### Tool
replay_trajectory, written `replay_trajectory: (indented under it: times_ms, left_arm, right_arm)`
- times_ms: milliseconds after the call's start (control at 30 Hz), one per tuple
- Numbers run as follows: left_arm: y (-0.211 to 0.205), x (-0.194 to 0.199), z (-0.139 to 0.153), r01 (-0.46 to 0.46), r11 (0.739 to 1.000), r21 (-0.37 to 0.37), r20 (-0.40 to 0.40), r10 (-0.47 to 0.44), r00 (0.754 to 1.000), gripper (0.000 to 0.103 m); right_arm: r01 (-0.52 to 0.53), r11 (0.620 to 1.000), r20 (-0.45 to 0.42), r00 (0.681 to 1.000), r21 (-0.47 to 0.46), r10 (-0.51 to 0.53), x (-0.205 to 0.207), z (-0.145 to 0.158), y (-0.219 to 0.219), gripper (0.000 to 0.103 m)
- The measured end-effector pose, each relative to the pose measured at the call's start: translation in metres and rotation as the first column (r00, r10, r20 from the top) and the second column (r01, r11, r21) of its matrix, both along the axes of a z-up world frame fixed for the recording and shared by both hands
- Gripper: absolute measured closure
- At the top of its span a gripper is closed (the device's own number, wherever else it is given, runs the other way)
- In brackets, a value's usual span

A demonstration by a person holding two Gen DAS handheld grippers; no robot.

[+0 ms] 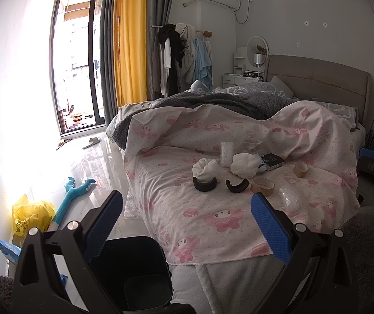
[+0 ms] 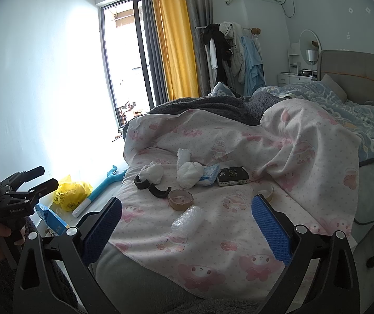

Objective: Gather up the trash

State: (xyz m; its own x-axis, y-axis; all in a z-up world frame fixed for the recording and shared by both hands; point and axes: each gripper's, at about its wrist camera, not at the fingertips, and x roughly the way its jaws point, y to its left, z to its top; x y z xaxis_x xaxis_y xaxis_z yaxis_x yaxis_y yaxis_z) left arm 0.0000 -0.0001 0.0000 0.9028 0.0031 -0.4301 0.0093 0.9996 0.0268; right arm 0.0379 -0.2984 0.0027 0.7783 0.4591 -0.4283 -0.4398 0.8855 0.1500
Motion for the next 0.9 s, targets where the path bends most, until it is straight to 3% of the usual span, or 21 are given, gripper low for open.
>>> replay_trajectory:
  times_ms: [333, 533, 767, 900]
  left_arm:
    - [-0.005, 0.000, -0.005, 0.013, 1.000, 0.000, -0.007, -0.013, 1.000, 0.003]
    - [-0.001, 0.006, -0.002, 0.025, 0.998, -0.050, -0.034, -0.027, 0.999, 0.003]
    - [0.001, 0.014, -0.008, 0.003, 1.000, -0.023, -0.044, -0.004, 0.999, 0.003]
    - [-0.002, 0.017, -0.010, 0.035, 0.999, -0.030, -0.022, -0.035, 0.999, 0.004]
  right_arm:
    - [0.005, 1.000, -0.009, 1.000, -0.012, -0.005, 0.000, -0.003, 0.003, 0.003]
    - [-0.001, 1.000, -0.036, 0.999, -0.029, 0.000, 0.008, -0.008, 0.002, 0.003]
    - [-0.004, 0.999, -0.066, 0.998, -0.039, 0.001, 0.012, -0.008, 0.003, 0.003]
    - [-0.037, 0.998, -0.078, 0.996, -0.054, 0.033, 0.018, -0.009, 0.007, 0.003]
